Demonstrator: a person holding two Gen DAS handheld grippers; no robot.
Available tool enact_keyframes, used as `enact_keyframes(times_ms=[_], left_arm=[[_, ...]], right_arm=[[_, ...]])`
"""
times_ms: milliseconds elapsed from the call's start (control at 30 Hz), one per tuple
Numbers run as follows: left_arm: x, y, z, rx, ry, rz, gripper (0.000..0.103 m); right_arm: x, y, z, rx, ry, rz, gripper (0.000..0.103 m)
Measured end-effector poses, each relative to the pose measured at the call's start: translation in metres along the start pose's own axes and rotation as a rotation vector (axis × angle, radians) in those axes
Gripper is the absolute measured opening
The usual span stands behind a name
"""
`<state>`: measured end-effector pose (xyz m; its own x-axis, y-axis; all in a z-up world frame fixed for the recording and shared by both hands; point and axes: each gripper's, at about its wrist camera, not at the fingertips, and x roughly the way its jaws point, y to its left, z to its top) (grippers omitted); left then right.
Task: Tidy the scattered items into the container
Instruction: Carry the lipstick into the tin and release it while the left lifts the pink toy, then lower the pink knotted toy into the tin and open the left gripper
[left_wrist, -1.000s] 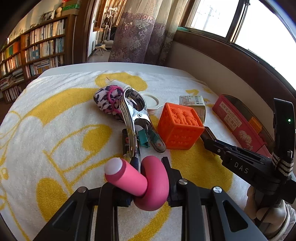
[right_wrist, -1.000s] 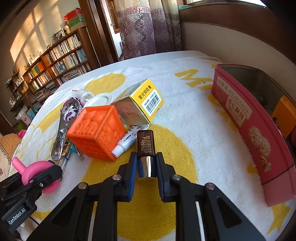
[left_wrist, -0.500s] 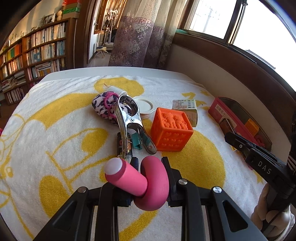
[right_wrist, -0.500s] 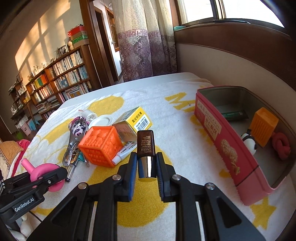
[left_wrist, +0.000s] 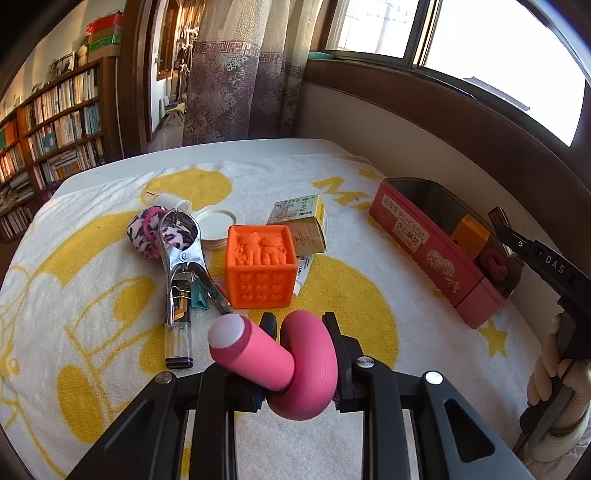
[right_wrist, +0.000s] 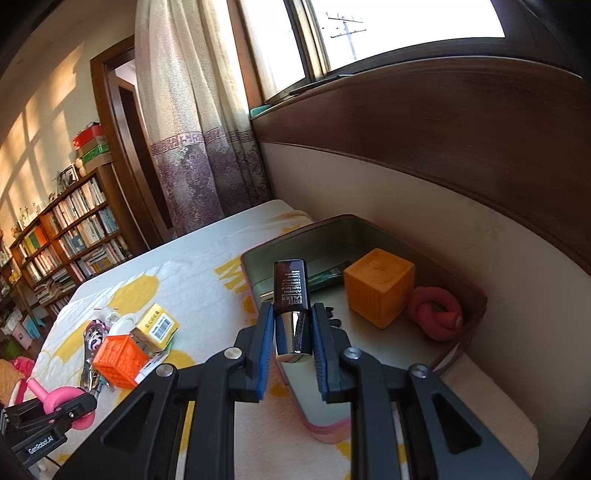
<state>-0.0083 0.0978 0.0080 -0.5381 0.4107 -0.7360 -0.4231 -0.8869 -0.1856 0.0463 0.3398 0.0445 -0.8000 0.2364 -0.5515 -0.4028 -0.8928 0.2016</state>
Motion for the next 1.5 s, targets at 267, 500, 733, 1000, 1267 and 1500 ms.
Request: enact_keyframes(times_ms=[267,500,733,1000,1267,1500], left_arm=[[0.004,-0.026,0.007,0.046,0.012,0.008,0.027],[0.011,-0.063,0.025,0.116,0.007,-0.006,0.027],[0.026,-0.109,0.049,0.180,0.006,-0.065,0.027],[0.045,-0.158,0.083,0.244,-0.025,-0.121,0.027],[0.080,-0.192,0.114,0.268,-0.039,-0.140,0.027],[0.112,-0.197,0.120,0.232,0.009,-0.140,0.031]], right_arm=[[0.012,-0.037,0.005,0.059,-0.001,-0.005,0.024],[0.007,-0.062,-0.004,0.120,-0.084,-0.074,0.054],[-0.003,-0.077,-0.005,0.175,-0.167,-0.152,0.059],[-0.010,-0.072,-0.006,0.147,-0.203,-0.163,0.070],[-0.008,-0.073,-0.006,0.151,-0.199,-0.142,0.074],[-0.008,-0.070,-0.007,0.141,-0.205,-0.135,0.078]])
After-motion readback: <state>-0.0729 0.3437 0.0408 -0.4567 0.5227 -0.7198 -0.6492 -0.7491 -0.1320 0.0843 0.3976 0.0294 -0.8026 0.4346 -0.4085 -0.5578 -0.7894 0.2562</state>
